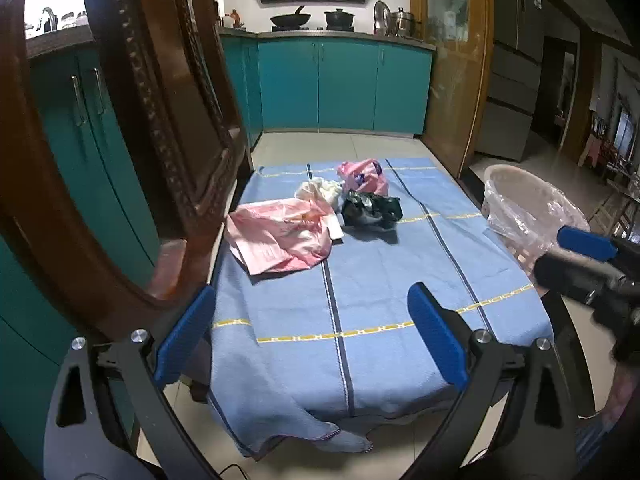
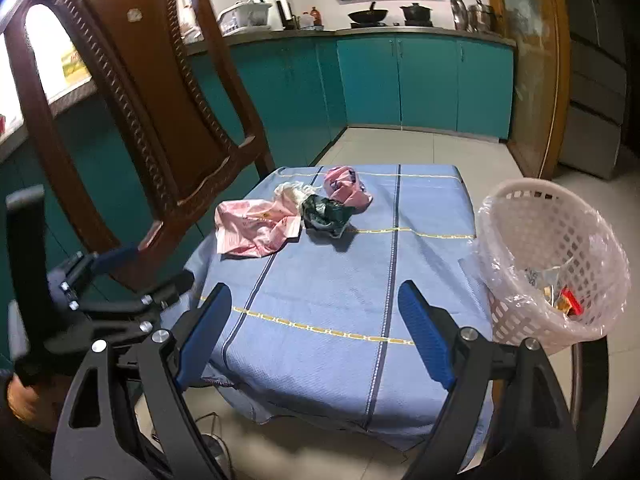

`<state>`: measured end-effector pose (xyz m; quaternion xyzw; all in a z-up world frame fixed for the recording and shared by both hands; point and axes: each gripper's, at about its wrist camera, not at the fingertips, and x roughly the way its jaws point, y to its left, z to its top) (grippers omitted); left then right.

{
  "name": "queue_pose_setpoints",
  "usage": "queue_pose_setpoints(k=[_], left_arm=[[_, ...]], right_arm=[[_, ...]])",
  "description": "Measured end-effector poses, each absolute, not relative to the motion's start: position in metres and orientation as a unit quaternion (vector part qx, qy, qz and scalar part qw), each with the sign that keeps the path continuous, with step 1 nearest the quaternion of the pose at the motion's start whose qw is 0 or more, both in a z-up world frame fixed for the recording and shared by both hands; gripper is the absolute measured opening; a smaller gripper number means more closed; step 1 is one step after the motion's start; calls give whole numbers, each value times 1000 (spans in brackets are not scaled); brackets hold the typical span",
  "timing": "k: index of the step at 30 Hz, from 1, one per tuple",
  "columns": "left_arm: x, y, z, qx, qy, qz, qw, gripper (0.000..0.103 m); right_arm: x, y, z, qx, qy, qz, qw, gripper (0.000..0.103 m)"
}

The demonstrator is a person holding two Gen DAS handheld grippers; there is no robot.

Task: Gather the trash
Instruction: 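Bring both tools back over the table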

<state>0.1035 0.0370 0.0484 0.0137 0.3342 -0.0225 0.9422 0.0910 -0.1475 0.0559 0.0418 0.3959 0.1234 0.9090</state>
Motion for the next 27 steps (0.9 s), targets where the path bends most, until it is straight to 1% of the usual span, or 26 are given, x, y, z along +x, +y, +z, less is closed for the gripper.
queue_pose_setpoints(k=[6,27], left_arm=[[107,37,44,-7,359,-44,932,96],[107,29,40,-4,361,-50,931,96]], right_arm=[[94,-152,54,55,389,105,913,83],[94,-157,50,55,394,100,912,83]])
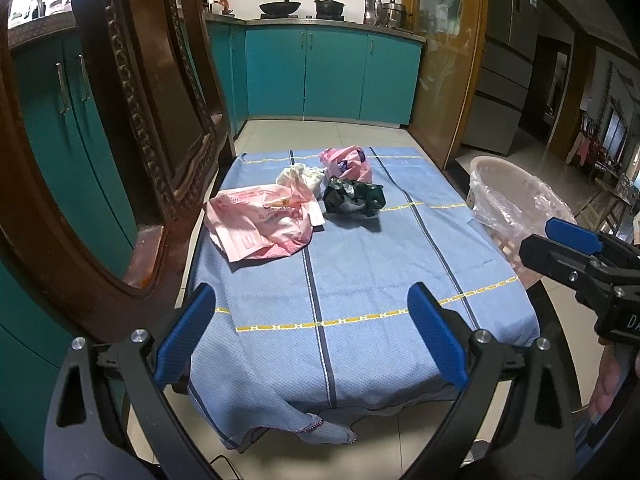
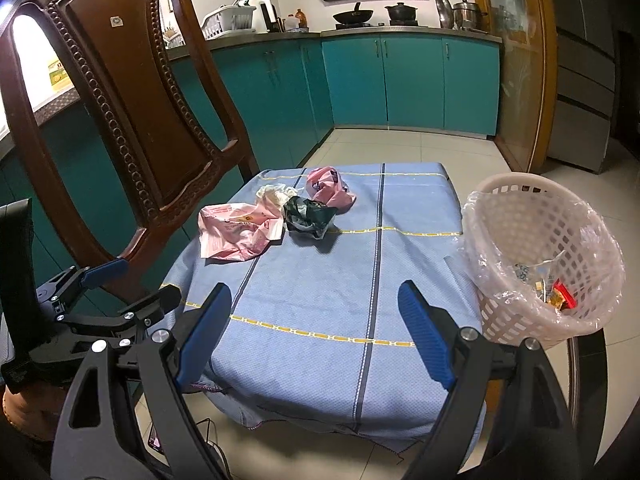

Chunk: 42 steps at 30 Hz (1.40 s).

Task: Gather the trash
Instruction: 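Bring both tools back over the table, then grasp the pink bag with the left tool while the right tool grasps the dark green bag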

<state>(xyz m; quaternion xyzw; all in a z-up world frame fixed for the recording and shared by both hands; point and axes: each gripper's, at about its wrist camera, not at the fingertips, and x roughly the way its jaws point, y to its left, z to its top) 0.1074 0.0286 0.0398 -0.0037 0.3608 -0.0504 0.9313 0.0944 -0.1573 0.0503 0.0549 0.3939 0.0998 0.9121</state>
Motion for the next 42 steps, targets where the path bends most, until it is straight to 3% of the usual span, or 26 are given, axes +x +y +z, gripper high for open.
queue_pose_setpoints(k=[19,31,35,42], left_arm=[[114,28,36,9,365,-44,930,96],[200,18,26,113,394,-26,912,96],[232,4,8,186,401,-20,897,96],[268,-2,-8,204,417,-18,885,95]], right_arm=[[95,-158,50,55,394,100,912,83],[108,-169,38,73,409,90,905,83],[128,-182,24,124,430,89,890,83],[203,-196,-24,294,474,98,824,79]])
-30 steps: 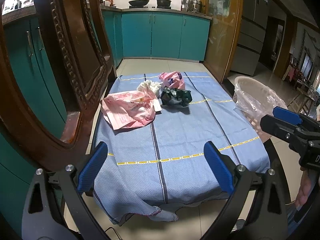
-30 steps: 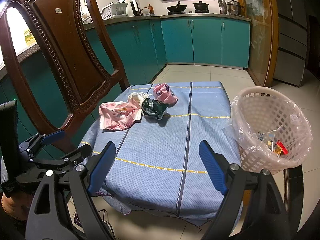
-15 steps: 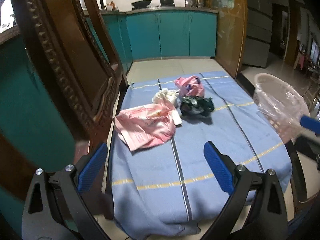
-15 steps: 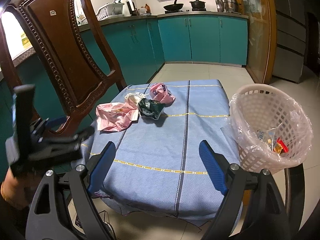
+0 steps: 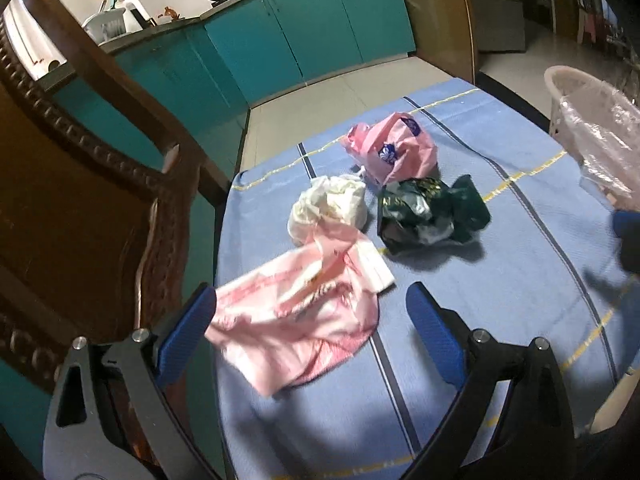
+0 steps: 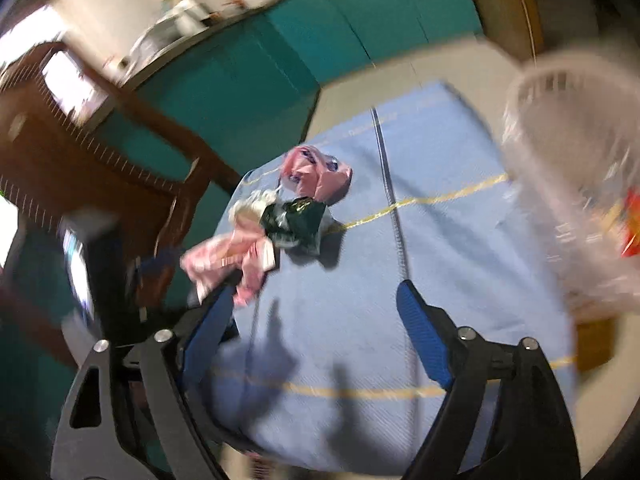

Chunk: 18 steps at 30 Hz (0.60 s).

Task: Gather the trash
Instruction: 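Grasp the pink bag with the left tool while the right tool grasps the dark green bag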

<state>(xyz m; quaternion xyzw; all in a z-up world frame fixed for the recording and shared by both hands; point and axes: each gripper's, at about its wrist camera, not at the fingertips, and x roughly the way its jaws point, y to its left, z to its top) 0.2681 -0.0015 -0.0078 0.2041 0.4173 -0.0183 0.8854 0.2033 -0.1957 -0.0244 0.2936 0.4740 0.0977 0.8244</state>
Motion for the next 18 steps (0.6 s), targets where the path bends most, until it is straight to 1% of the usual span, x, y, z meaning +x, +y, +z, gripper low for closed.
queue_pose_setpoints(k=[1,2,5,7,8,9,10,11,12,13,14,15,17,18], left_arm=[[270,-2,-9,203,420,-20,884,94],[274,-2,-12,201,426,-25,882,90],[287,-1,-22,193,451,-39,871,80],[293,2,-29,186,460,-38,867,76],[296,5,-32,180,468,-39,864,69],[298,8,-34,173,474,-43,862,62],[299,10,-35,167,478,-44,861,60],[300,13,-36,160,482,-45,860,53],[301,16,-37,153,485,-48,860,46],[300,16,-37,146,487,-52,860,42],[298,17,-37,144,489,-56,859,35],[295,17,-36,145,489,-57,858,27],[284,16,-29,142,487,-71,859,17],[279,19,-26,132,485,-79,861,15]], right_arm=[[214,-198,-35,329,481,101,806,77],[225,-197,-44,352,486,103,793,76],[249,-190,-59,353,491,97,791,71],[266,-186,-71,356,496,95,786,66],[272,-186,-78,361,500,93,782,64],[278,-184,-86,368,508,96,773,59],[282,-182,-92,375,514,102,765,51],[285,-180,-97,381,518,111,758,46],[287,-178,-99,381,521,121,754,38],[289,-175,-99,376,523,133,753,27],[288,-175,-98,372,522,139,755,26],[286,-174,-95,361,519,138,762,23],[281,-174,-89,343,519,136,771,20],[277,-176,-84,337,519,141,773,20]])
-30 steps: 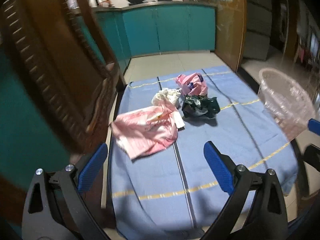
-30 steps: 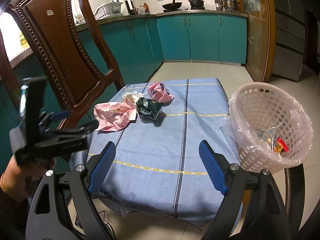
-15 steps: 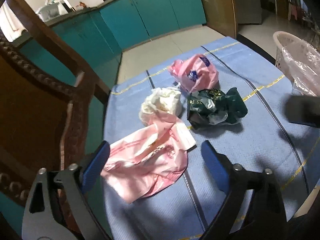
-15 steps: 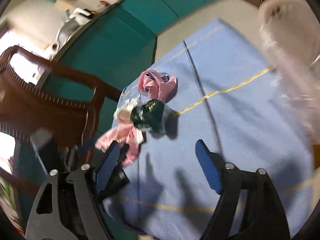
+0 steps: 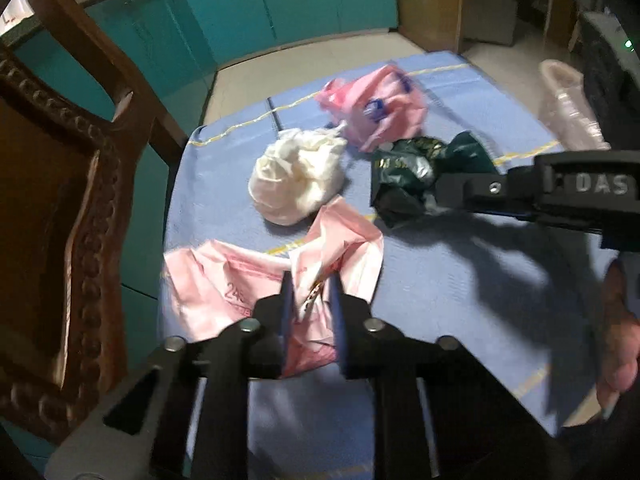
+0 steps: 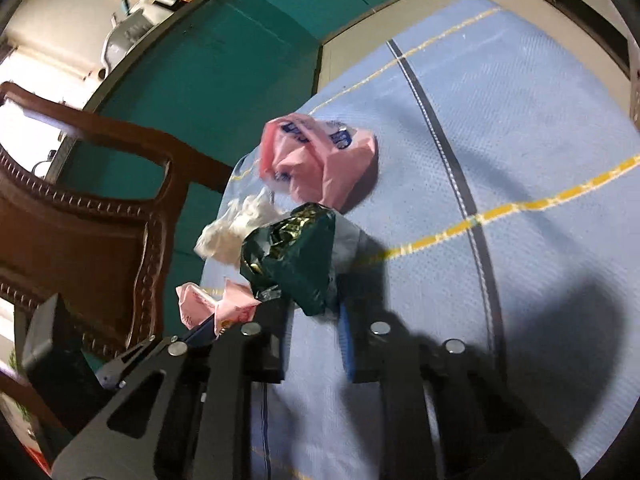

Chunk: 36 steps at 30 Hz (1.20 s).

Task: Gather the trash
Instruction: 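Grasp the pink bag with the left tool while the right tool grasps the dark green bag, then lift the pink bag and dark green bag toward the wastebasket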

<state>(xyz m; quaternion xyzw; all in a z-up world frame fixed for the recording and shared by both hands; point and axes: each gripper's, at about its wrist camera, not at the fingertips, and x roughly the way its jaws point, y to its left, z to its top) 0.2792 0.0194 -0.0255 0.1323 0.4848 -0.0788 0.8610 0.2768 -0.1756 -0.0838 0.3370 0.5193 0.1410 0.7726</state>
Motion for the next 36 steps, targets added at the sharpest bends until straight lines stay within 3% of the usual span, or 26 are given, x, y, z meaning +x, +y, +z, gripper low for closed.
queue_pose_setpoints(k=[7,14,17,36], left_arm=[[220,40,39,31,426,-147,892,12],[157,53,74,-101,351,-168,915,13],[146,39,65,-94,356,-152,917,13],[136,31,55,-56,375,-129,916,13]], right_arm=[[227,-200,-17,283,493,147,809,19],[147,-190,52,107,423,114,892,19],[120,-182,55,63,399,92,910,19],[122,-162,41,47,410,97,905,19]])
